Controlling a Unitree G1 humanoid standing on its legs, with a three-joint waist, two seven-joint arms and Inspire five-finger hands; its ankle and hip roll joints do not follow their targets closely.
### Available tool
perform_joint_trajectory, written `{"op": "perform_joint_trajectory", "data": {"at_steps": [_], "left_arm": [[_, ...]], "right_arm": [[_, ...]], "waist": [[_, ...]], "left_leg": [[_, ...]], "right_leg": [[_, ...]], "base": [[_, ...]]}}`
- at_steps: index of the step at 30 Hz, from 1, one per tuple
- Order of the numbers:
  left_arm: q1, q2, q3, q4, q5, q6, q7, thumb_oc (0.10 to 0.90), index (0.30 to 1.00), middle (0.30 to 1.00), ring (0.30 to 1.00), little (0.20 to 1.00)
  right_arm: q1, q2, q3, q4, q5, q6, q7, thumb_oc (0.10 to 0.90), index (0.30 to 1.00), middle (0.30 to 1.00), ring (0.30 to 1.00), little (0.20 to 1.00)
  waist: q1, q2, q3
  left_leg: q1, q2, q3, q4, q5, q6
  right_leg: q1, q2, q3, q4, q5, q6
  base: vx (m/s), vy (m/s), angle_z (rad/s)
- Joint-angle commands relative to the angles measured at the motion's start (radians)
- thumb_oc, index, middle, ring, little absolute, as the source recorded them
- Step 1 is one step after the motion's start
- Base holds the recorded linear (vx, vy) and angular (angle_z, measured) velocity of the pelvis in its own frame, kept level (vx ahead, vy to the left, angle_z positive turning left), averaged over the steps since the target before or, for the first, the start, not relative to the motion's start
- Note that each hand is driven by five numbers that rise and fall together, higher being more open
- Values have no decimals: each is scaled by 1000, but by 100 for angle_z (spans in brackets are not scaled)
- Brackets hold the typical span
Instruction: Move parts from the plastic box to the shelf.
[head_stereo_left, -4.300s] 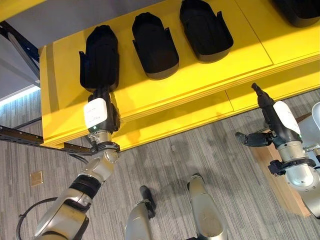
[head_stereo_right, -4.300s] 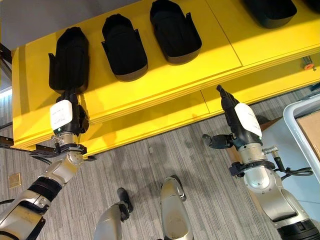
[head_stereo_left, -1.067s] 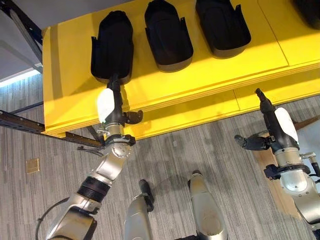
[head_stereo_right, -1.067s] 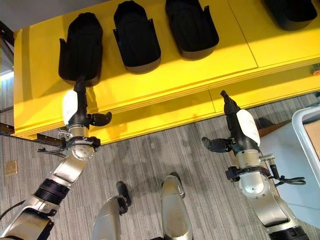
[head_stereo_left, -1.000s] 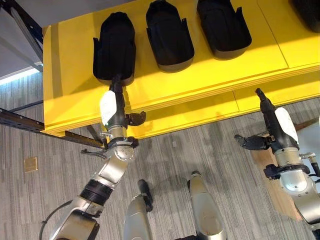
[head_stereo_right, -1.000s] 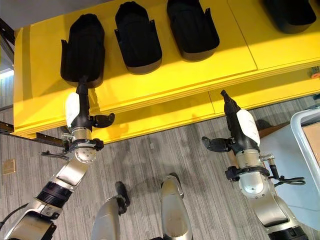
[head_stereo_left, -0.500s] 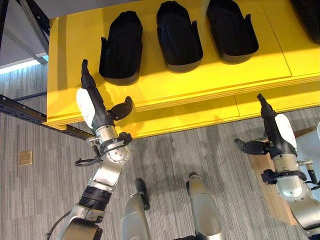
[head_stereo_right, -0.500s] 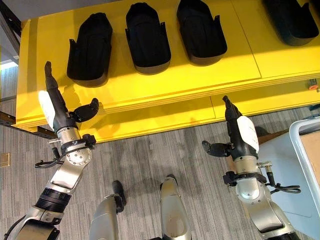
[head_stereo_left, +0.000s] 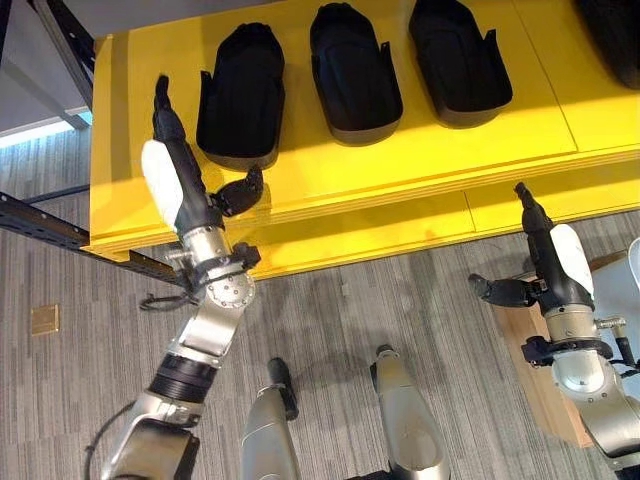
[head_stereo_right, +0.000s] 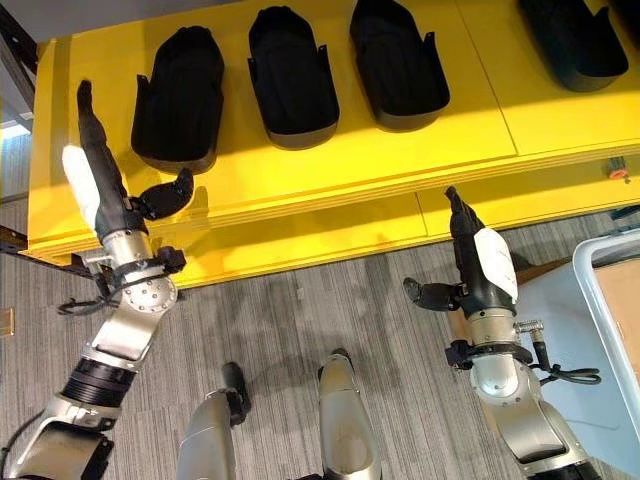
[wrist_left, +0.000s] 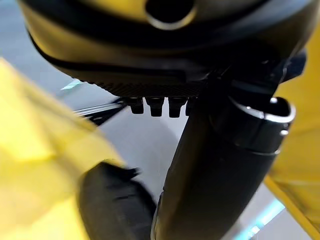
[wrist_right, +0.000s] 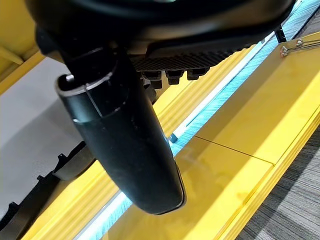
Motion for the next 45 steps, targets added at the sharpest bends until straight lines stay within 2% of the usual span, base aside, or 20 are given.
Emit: {"op": "perform_joint_trajectory", "data": {"at_steps": [1,3,6,8,12,16,17,18,19,21,22,23,27,29,32,36,39,41,44,45], "left_arm": [[-120,117,-6,-8,163,-6,3,900,1000,1000,1000,1000],[-161,217,-31,93,167,17,17,900,1000,1000,1000,1000],[-189,275,-60,166,147,30,34,900,1000,1000,1000,1000],[-195,300,-75,214,94,54,38,900,1000,1000,1000,1000],[-192,309,-66,289,5,14,62,900,1000,1000,1000,1000],[-147,268,-25,303,-67,-14,61,900,1000,1000,1000,1000],[-124,240,-7,292,-72,-11,65,900,1000,1000,1000,1000],[-116,232,-1,290,-77,-12,64,900,1000,1000,1000,1000],[-95,209,12,286,-123,-24,57,900,1000,1000,1000,1000],[-60,179,25,275,-140,-39,61,900,1000,1000,1000,1000],[-26,150,35,253,-185,-58,50,900,1000,1000,1000,1000],[-13,135,40,241,-198,-60,44,900,1000,1000,1000,1000],[69,49,46,165,-224,-51,25,900,1000,1000,1000,1000],[91,22,35,154,-231,-57,25,900,1000,1000,1000,1000],[114,-10,30,146,-237,-60,16,900,1000,1000,1000,1000],[136,-36,16,137,-254,-78,26,900,1000,1000,1000,1000],[150,-53,18,105,-265,-72,43,900,1000,1000,1000,1000],[156,-70,16,88,-249,-77,89,900,1000,1000,1000,1000],[158,-78,11,79,-253,-75,99,900,1000,1000,1000,1000],[178,-94,15,45,-255,-132,128,900,1000,1000,1000,1000]], "right_arm": [[-99,-53,-55,-34,0,-95,-14,900,1000,1000,1000,1000],[-107,-94,-65,-30,13,-109,8,900,1000,1000,1000,1000],[-111,-127,-74,-26,25,-126,28,900,1000,1000,1000,1000],[-119,-157,-82,-23,36,-142,40,900,1000,1000,1000,1000],[-123,-178,-95,-32,75,-167,34,900,1000,1000,1000,1000],[-111,-150,-132,-79,152,-209,-52,900,1000,1000,1000,1000],[-98,-119,-151,-107,194,-220,-105,900,1000,1000,1000,1000],[-94,-109,-157,-113,202,-219,-114,900,1000,1000,1000,1000],[-81,-76,-175,-125,230,-247,-156,900,1000,1000,1000,1000],[-67,-43,-195,-140,197,-285,-181,900,1000,1000,1000,1000],[-59,-21,-206,-158,171,-329,-207,900,1000,1000,1000,1000],[-56,-12,-211,-168,158,-342,-211,900,1000,1000,1000,1000],[-68,21,-227,-222,50,-463,-286,900,1000,1000,1000,1000],[-92,21,-225,-237,10,-489,-332,900,1000,1000,1000,1000],[-112,27,-233,-257,18,-517,-357,900,1000,1000,1000,1000],[-138,33,-229,-277,106,-564,-282,900,1000,1000,1000,1000],[-153,60,-190,-302,222,-571,-123,900,1000,1000,1000,1000],[-197,89,-110,-320,329,-543,16,900,1000,1000,1000,1000],[-241,116,-45,-328,369,-495,58,900,1000,1000,1000,1000],[-336,169,88,-343,382,-393,111,900,1000,1000,1000,1000]], "waist": [[-24,-10,-84],[-41,12,-94],[-55,31,-96],[-65,49,-99],[-73,64,-101],[-81,73,-103],[-86,76,-103],[-88,77,-103],[-92,81,-103],[-94,85,-103],[-95,89,-101],[-95,90,-101],[-83,97,-106],[-74,100,-110],[-65,103,-111],[-52,103,-115],[-40,102,-115],[-21,96,-116],[-4,92,-113],[43,86,-104]], "left_leg": [[65,-22,88,20,-161,83],[81,-23,104,12,-160,81],[93,-26,116,3,-157,78],[109,-31,124,-9,-156,76],[123,-33,133,-20,-155,74],[133,-37,136,-31,-153,74],[139,-39,139,-38,-154,74],[141,-39,141,-39,-154,74],[143,-40,142,-40,-155,74],[144,-42,142,-41,-156,74],[150,-44,144,-46,-156,75],[153,-45,144,-47,-156,76],[167,-51,139,-60,-154,78],[173,-55,135,-66,-153,79],[177,-57,131,-74,-148,78],[181,-58,124,-78,-146,73],[184,-62,116,-76,-146,74],[177,-63,105,-72,-141,70],[171,-65,95,-70,-137,68],[152,-70,68,-67,-127,65]], "right_leg": [[21,53,-60,-4,-53,-144],[22,45,-49,-4,-56,-141],[20,38,-40,-3,-57,-139],[24,31,-31,-9,-58,-136],[27,23,-23,-15,-59,-132],[24,24,-10,-19,-55,-127],[24,25,-6,-25,-53,-124],[24,26,-4,-25,-53,-123],[23,28,0,-24,-53,-122],[23,28,3,-24,-54,-118],[28,28,6,-28,-53,-118],[29,27,6,-29,-53,-117],[44,20,1,-41,-50,-112],[52,15,-4,-48,-48,-109],[58,10,-12,-56,-45,-108],[68,1,-23,-61,-47,-106],[78,-3,-28,-63,-46,-107],[79,-6,-37,-64,-45,-110],[82,-9,-46,-61,-45,-113],[81,-12,-66,-53,-49,-121]], "base": [[53,133,-15],[66,178,-20],[35,137,-14],[47,174,-11],[25,101,-8],[1,61,-5],[-9,57,-4],[-10,76,-8],[-8,58,-16],[-1,60,-15],[11,59,-6],[21,76,-6],[4,22,-3],[0,0,0],[0,0,0],[0,0,0],[-7,-11,2],[-50,-50,5],[-70,-82,21],[-116,-138,26]]}}
